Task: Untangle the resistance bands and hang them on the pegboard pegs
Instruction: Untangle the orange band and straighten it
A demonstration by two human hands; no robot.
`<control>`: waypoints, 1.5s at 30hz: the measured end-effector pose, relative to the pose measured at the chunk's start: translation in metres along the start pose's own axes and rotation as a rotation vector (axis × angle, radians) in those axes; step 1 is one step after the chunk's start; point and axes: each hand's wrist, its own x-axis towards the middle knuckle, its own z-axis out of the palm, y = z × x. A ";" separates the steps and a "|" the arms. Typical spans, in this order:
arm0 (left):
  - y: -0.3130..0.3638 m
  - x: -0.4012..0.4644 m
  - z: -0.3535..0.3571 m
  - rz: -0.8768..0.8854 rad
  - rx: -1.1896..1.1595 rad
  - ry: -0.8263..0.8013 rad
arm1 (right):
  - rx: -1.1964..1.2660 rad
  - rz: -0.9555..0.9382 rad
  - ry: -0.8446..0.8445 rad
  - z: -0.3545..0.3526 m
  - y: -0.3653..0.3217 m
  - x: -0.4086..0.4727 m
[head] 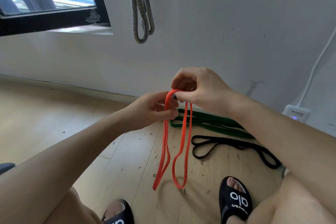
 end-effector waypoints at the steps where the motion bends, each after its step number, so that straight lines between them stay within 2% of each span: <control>1: 0.000 0.001 0.001 0.013 0.007 0.007 | -0.001 -0.001 -0.005 0.001 -0.001 0.000; 16: -0.009 0.015 0.007 -0.010 -0.020 0.011 | 0.098 0.039 0.030 0.003 -0.003 0.001; 24: -0.020 0.022 0.004 -0.033 0.064 -0.008 | 0.114 0.050 0.043 -0.003 0.000 0.002; 31: -0.017 0.019 0.008 0.021 -0.037 -0.001 | 0.160 0.049 0.028 0.000 0.001 0.004; 37: -0.010 0.022 0.015 0.048 0.017 -0.055 | 0.191 0.045 0.026 0.003 -0.001 0.003; 45: -0.009 0.026 0.021 0.034 -0.154 0.036 | 0.201 0.052 0.064 0.004 -0.002 0.004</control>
